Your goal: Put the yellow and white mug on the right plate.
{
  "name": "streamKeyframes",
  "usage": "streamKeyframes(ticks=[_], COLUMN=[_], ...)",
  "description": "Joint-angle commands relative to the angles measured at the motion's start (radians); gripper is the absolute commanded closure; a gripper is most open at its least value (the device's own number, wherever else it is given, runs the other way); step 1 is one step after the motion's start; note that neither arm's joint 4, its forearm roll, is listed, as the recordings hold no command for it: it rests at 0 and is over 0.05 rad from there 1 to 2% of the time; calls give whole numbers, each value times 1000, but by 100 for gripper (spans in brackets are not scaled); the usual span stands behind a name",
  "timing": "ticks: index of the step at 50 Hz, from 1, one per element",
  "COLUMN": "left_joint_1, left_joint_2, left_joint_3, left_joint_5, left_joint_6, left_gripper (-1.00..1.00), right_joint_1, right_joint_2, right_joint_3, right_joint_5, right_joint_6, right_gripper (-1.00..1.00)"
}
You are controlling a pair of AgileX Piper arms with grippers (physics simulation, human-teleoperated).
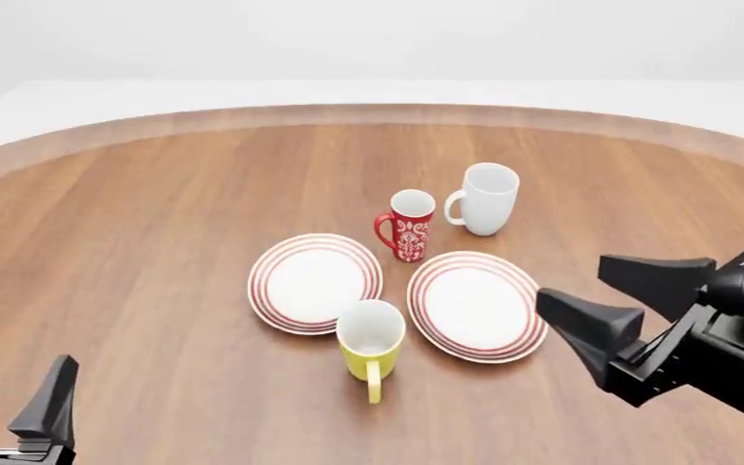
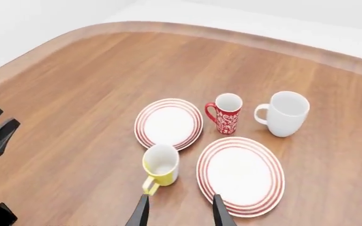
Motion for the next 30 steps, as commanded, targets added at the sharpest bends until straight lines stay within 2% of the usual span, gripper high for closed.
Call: streamKeyframes(ticks=[1,6,10,13,19,30], left_joint_1=[0,0,0,0,0,0], left_joint_2=[0,0,0,0,0,0], left_joint_3=[0,0,0,0,0,0], left_joint_5=[0,0,0,0,0,0], left_joint_6=[0,0,0,0,0,0], left_gripper=[-100,-100,-100,-100,-100,-100], right_joint_1=[27,56,58,67,57,20], right_joint_2=[26,50,60,81,106,168], right_joint_3=[-29,-37,-42,-50,-53,-55], right_joint_5=[9,0,0,0,-15,-43], right_joint_6=[-2,4,45,52,80,87], right_gripper=[-100,-100,-100,-100,-100,-100])
